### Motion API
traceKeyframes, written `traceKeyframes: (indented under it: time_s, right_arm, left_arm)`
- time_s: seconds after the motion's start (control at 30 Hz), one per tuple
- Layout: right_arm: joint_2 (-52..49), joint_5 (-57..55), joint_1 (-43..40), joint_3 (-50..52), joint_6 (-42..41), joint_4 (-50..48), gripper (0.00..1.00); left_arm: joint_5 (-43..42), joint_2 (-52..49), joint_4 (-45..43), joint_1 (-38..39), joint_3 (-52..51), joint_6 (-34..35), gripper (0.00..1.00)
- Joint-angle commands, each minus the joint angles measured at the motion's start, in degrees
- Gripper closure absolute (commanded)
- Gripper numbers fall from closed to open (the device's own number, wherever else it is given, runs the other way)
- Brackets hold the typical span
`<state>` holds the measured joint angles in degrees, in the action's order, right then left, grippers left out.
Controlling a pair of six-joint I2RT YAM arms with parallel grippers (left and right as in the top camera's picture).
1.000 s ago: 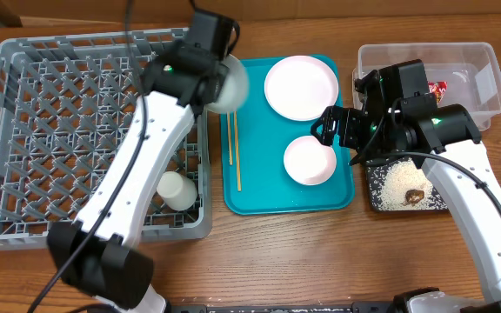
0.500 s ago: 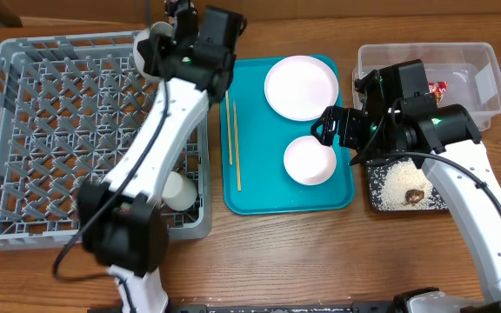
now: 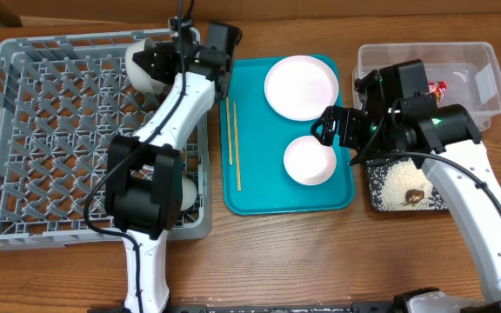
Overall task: Sort waste into correct bins and load items into the dishwasher
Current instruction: 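Lift the white bowl and stand it upright in the dish rack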
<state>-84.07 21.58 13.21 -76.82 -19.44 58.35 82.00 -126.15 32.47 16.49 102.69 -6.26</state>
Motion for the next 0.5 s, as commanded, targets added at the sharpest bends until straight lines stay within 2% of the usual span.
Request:
traceKeyframes:
  time_s: [0.0, 0.13, 0.47]
  right_arm:
    - [-0.07, -0.57, -0.07, -0.46, 0.13, -0.13, 0.00]
    - [-0.07, -0.57, -0.07, -0.46, 0.13, -0.13, 0.00]
    - [-0.07, -0.57, -0.07, -0.46, 0.13, -0.13, 0.00]
  left_arm:
    - [-3.13, -0.13, -0.90, -0.20, 0.66, -0.22, 0.96]
    - [-9.53, -0.15, -2.58, -0.20, 0.63, -0.22, 0.96]
    - [-10.19, -0.17, -7.65, -0.46, 0.63, -4.07, 0.96]
